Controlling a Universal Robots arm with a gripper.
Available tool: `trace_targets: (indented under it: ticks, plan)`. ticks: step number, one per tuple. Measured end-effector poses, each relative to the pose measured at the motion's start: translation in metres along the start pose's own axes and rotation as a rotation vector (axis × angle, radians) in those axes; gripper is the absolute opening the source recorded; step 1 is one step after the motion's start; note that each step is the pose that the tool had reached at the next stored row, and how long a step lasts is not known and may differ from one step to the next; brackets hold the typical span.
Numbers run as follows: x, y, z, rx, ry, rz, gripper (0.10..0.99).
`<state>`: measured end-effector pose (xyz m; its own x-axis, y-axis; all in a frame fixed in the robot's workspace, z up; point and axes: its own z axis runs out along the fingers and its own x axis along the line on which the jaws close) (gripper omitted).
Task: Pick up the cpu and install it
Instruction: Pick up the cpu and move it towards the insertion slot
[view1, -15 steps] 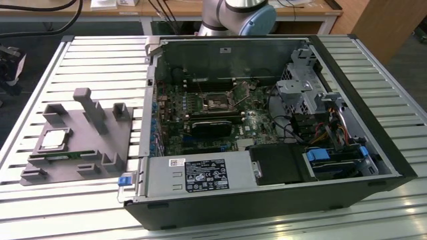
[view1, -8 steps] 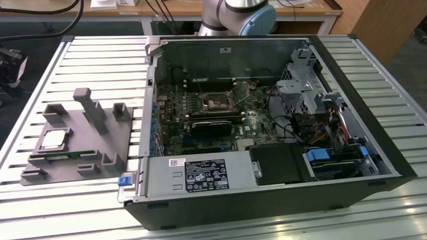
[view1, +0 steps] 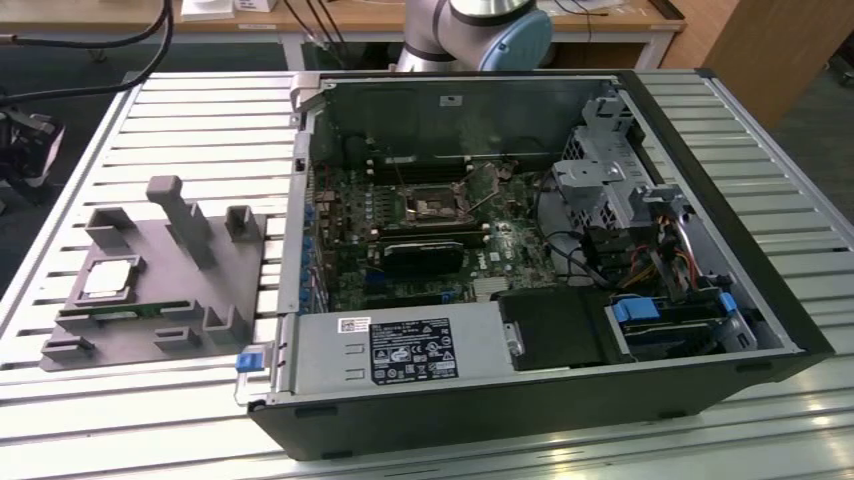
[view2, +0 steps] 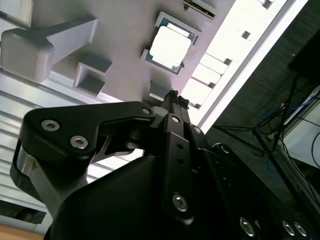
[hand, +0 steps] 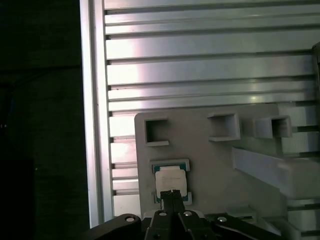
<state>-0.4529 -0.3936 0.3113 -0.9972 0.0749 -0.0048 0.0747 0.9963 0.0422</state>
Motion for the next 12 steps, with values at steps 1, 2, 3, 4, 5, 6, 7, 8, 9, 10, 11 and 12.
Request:
trace_targets:
  ticks: [1, 2, 3, 4, 5, 6, 7, 8, 9, 10, 11, 12]
  plan:
    - [0.0, -0.0002, 0.0018, 0.0, 0.0015, -0.001, 0.114]
    - [0.0, -0.0003, 0.0035, 0.0, 0.0036, -0.001, 0.114]
    - [0.0, -0.0007, 0.0053, 0.0, 0.0049, -0.002, 0.114]
    - [0.0, -0.001, 0.0073, 0.0, 0.0054, -0.002, 0.114]
    - [0.0, -0.0012, 0.0089, 0.0, 0.0058, -0.003, 0.114]
    - [-0.0001, -0.0016, 0.0109, -0.002, 0.0059, -0.003, 0.125]
    - [0.0, -0.0019, 0.0127, -0.003, 0.006, -0.004, 0.18]
    - [0.0, -0.0023, 0.0145, -0.003, 0.0062, -0.004, 0.243]
    - [-0.0001, -0.0028, 0.0162, -0.003, 0.0063, -0.004, 0.243]
    - [-0.0001, -0.0032, 0.018, -0.003, 0.0063, -0.005, 0.302]
    - [-0.0001, -0.0036, 0.0197, -0.003, 0.0063, -0.005, 0.302]
    - [-0.0001, -0.0039, 0.0215, -0.003, 0.0063, -0.005, 0.357]
